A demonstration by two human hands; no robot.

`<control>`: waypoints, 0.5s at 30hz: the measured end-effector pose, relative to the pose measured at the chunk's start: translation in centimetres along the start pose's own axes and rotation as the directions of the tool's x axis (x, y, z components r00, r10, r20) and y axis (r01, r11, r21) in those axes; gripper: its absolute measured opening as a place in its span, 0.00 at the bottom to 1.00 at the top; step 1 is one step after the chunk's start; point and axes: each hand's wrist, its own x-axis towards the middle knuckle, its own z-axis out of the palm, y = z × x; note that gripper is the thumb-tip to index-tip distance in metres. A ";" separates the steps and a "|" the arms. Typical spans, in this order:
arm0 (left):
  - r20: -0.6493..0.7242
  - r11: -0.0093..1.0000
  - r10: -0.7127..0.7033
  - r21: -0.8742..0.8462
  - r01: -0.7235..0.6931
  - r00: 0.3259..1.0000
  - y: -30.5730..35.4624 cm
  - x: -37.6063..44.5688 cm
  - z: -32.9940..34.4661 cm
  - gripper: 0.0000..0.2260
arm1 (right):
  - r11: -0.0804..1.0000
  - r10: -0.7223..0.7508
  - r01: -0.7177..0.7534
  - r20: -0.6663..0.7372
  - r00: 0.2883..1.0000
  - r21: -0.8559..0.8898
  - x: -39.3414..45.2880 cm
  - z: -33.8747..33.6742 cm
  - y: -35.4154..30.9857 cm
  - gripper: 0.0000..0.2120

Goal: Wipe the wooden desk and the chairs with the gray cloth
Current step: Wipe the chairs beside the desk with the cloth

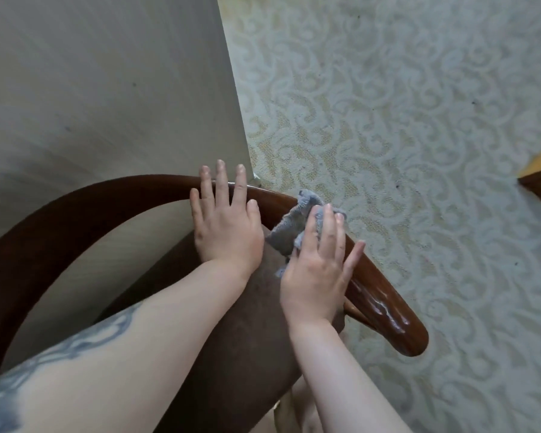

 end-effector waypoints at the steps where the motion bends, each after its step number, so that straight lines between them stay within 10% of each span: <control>1: 0.000 0.998 0.059 -0.018 -0.059 0.998 0.6 -0.3 0.3 0.25 | 0.999 0.040 -0.040 -0.029 0.999 0.020 0.2 0.4 -1.0 0.29; 7: 0.104 0.960 0.280 -0.061 -0.275 0.954 1.0 -0.8 1.6 0.24 | 0.982 -0.170 0.167 -0.037 0.985 -0.085 0.6 0.3 1.2 0.30; 12: 0.117 0.966 0.249 -0.098 -0.238 0.961 1.8 -0.8 2.0 0.26 | 0.992 0.126 -0.128 -0.183 0.975 0.000 -0.7 0.7 0.0 0.26; 15: 0.112 0.962 0.254 -0.133 -0.239 0.961 1.6 -0.7 1.7 0.24 | 1.000 0.019 -0.024 -0.208 0.978 -0.019 1.2 1.3 -1.8 0.21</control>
